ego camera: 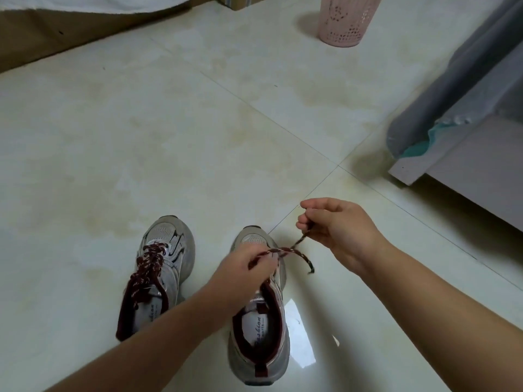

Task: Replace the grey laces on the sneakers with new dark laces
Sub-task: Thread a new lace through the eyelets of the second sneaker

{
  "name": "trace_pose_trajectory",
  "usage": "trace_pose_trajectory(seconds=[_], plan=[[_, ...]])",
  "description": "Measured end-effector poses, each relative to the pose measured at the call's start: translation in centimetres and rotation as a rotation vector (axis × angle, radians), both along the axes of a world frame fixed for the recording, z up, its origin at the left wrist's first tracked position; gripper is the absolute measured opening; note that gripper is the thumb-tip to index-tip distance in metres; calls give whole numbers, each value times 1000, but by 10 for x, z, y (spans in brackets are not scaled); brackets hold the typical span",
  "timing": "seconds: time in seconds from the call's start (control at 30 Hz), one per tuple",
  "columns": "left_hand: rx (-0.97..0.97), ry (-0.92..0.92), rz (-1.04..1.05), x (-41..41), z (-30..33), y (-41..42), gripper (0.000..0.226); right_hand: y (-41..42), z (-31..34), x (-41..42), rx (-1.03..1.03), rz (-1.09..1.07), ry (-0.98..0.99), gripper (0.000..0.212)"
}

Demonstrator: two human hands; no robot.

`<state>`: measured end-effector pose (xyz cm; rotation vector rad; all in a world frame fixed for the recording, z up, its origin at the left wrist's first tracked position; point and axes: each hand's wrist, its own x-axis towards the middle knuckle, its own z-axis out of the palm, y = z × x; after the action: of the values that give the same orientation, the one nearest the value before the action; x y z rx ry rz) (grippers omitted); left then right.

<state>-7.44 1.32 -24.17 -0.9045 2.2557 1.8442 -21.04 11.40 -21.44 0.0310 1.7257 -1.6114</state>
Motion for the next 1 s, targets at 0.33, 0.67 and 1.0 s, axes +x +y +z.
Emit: trace_pose_trajectory(seconds=[0.33, 0.67, 1.0], plan=[[-283, -98, 601, 37, -12, -62, 22, 21, -39, 25, 301, 360, 422, 24], [-1072, 144, -36, 33, -42, 12, 29, 34, -64, 55, 432, 593, 633, 15], [-993, 142, -103, 32, -65, 10, 4, 24, -66, 56, 380, 668, 760, 18]])
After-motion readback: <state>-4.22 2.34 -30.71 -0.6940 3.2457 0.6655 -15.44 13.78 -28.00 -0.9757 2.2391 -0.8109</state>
